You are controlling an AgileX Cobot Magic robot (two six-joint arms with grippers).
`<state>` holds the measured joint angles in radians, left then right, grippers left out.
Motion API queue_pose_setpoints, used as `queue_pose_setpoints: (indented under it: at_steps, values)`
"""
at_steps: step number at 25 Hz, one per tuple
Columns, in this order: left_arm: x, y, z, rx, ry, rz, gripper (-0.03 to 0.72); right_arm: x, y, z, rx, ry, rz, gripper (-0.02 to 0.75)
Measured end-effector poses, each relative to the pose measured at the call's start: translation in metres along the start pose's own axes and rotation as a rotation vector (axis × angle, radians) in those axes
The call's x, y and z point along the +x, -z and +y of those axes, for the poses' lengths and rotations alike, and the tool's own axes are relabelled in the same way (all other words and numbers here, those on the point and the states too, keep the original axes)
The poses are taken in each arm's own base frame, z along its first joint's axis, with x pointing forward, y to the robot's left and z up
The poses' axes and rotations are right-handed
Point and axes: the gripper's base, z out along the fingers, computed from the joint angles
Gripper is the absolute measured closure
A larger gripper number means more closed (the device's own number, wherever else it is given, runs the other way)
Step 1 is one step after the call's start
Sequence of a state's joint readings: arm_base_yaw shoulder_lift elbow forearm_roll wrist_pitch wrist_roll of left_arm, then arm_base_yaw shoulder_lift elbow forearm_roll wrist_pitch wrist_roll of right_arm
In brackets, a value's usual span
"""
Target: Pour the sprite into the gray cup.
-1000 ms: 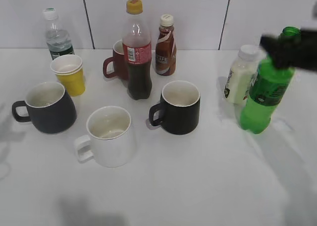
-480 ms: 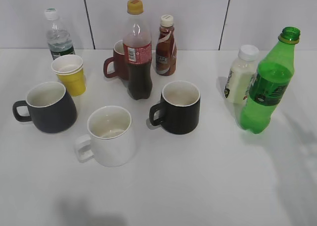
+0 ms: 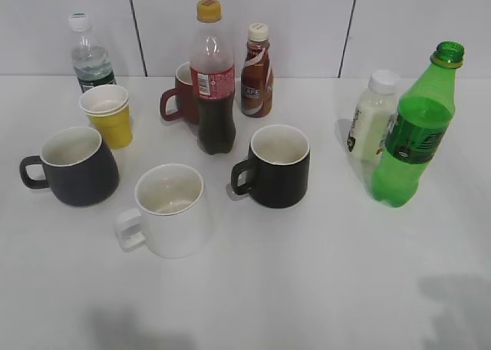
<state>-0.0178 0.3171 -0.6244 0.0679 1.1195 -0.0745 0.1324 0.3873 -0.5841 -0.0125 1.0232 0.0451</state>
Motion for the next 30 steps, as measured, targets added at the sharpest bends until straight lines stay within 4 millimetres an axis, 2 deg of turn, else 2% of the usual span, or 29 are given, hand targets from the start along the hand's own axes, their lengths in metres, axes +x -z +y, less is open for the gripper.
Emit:
queue_pose_setpoints:
  at_steps: [2, 5, 8, 20, 26, 30]
  values:
    - [0.014, -0.001, 0.001, -0.002, 0.001, 0.021, 0.412, 0.018, 0.001, -0.001, 0.001, 0.004, 0.031, 0.149]
    - [0.023, 0.006, 0.002, -0.002, 0.004, -0.038, 0.412, 0.028, 0.014, -0.001, -0.001, 0.006, -0.05, 0.149]
    - [0.025, 0.009, 0.002, 0.0, 0.005, -0.124, 0.414, 0.035, 0.016, -0.002, -0.001, 0.008, -0.111, 0.15]
    - [0.027, 0.006, 0.002, 0.003, 0.005, -0.162, 0.44, 0.036, 0.016, -0.002, 0.0, 0.009, -0.141, 0.192]
    - [0.041, 0.021, 0.003, 0.008, 0.014, -0.286, 0.446, 0.05, 0.033, -0.002, 0.013, -0.006, -0.282, 0.192]
    - [0.042, 0.023, 0.003, 0.01, 0.016, -0.3, 0.446, 0.052, 0.035, -0.001, -0.001, -0.013, -0.301, 0.192]
